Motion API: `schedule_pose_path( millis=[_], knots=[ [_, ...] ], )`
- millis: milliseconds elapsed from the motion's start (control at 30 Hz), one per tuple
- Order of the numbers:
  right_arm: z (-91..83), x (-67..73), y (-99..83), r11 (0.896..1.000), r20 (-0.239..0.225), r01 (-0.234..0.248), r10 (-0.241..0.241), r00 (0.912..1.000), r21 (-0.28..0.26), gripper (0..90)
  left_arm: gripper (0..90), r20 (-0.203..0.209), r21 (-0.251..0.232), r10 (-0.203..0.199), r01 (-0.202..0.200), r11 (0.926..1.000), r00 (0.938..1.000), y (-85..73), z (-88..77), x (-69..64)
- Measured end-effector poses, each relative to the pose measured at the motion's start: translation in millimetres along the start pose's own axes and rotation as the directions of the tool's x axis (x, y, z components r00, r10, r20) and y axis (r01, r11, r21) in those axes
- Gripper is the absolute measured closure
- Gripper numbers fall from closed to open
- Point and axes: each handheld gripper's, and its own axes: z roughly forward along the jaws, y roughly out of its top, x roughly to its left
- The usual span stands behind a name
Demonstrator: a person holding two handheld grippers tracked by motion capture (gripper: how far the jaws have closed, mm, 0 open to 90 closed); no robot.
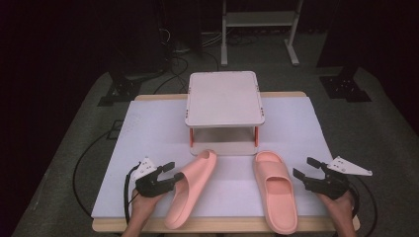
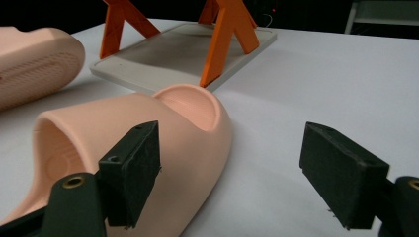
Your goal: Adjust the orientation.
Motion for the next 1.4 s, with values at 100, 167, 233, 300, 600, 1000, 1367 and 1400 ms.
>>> schedule_pose_path(
  millis=[100,167,233,300,600,1000,1367,1400],
  knots=[
    [-2.0,0.7,-0.2,1.000,-0.017,-0.002,0.002,0.9999,-0.012,23.0,42.2,0.019,0.009,0.008,-0.008,0.9999,0.9998,0.8,3.5,-3.1],
    [-2.9,1.4,-0.8,1.000,-0.033,-0.006,0.005,0.9994,-0.020,22.9,41.6,0.026,0.008,0.010,-0.010,0.9999,0.9996,0.8,6.2,-5.8],
    [-3.8,2.6,-1.4,1.000,-0.046,-0.011,0.009,0.9989,-0.025,21.7,41.6,0.028,0.023,0.026,-0.026,0.9994,0.9993,0.9,7.6,-8.1],
    [-4.8,3.9,-2.2,1.000,-0.064,-0.015,0.013,0.9978,-0.025,21.4,41.6,0.034,0.031,0.028,-0.029,0.9991,0.9990,0.3,8.5,-9.5],
    [-9.0,13.9,-9.2,1.000,-0.105,-0.008,0.007,0.9945,-0.005,21.3,40.9,0.062,0.055,0.058,-0.062,0.9966,0.9964,-1.2,14.2,-17.4],
    [-3.4,27.3,-9.6,0.999,-0.148,0.039,-0.035,0.9884,0.025,22.0,39.6,0.086,0.080,0.085,-0.092,0.9926,0.9927,-3.7,20.9,-26.8],
    [8.5,34.9,-12.9,0.993,-0.155,0.085,-0.072,0.9853,0.076,24.6,42.0,0.100,0.103,0.112,-0.122,0.9871,0.9886,-6.1,24.3,-31.2],
    [9.4,35.6,-13.2,0.992,-0.158,0.089,-0.074,0.9847,0.086,26.3,43.0,0.101,0.106,0.112,-0.123,0.9867,0.9885,-6.3,24.4,-31.6]
  ],
)
